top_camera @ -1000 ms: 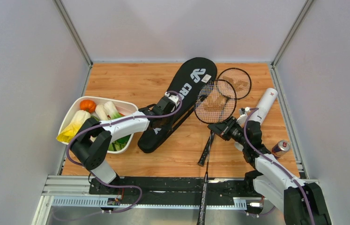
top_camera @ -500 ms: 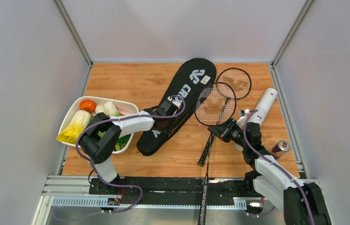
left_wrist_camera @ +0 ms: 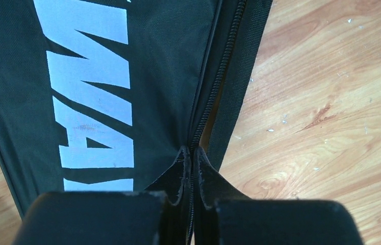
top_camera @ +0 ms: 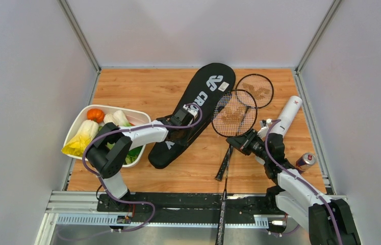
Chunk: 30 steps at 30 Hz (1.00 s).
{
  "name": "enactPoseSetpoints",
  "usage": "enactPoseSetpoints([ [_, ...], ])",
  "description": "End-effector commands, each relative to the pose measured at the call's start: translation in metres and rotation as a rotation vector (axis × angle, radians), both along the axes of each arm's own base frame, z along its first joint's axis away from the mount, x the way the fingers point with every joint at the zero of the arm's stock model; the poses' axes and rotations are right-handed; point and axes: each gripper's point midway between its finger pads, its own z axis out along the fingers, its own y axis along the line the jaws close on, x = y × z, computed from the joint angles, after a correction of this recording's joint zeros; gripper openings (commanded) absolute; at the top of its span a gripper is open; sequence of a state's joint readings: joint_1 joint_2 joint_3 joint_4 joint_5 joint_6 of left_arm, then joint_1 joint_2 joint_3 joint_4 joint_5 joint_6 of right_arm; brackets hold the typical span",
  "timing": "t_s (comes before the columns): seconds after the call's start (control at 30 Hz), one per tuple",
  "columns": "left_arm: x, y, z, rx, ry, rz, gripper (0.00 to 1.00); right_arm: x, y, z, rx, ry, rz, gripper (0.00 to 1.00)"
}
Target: Pack up the badminton gear
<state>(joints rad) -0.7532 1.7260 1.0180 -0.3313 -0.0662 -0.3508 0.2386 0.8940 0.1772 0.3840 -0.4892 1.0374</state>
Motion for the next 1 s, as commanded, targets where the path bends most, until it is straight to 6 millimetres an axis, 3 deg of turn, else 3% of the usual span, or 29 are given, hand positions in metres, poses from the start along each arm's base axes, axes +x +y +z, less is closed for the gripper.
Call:
enactPoseSetpoints([
  [0.0,0.011,-0.011,0.014,-0.027,-0.041,-0.012,0.10,0.008,0.001,0.023,0.026,-0.083,-0.002,0.00],
  [0.07,0.013,-0.011,0.015,-0.024,-0.043,-0.011,0.19,0.008,0.002,0.022,0.028,-0.081,-0.002,0.00],
  [0.1,0.013,-0.011,0.015,-0.019,-0.042,-0.010,0.17,0.008,0.001,0.022,0.029,-0.081,-0.003,0.00],
  [0.17,0.013,-0.011,0.014,-0.017,-0.039,-0.014,0.03,0.007,0.002,0.021,0.029,-0.080,-0.001,0.00],
  [0.27,0.012,-0.013,0.013,-0.028,-0.033,-0.020,0.00,0.007,0.002,0.022,0.029,-0.083,0.000,0.00],
  [0.37,0.012,-0.013,0.013,-0.024,-0.031,-0.022,0.19,0.007,0.002,0.021,0.029,-0.083,-0.001,0.00],
  [0.4,0.012,-0.012,0.012,-0.018,-0.029,-0.023,0.15,0.007,0.002,0.021,0.029,-0.082,-0.001,0.00],
  [0.43,0.012,-0.012,0.012,-0.015,-0.031,-0.023,0.04,0.007,0.002,0.020,0.029,-0.081,0.000,0.00],
  [0.57,0.013,-0.012,0.016,-0.031,-0.050,-0.013,0.00,0.007,0.002,0.019,0.027,-0.080,0.000,0.00],
  [0.97,0.024,-0.017,0.073,-0.171,-0.155,0.107,0.00,0.002,0.007,0.002,0.043,0.006,0.019,0.00],
])
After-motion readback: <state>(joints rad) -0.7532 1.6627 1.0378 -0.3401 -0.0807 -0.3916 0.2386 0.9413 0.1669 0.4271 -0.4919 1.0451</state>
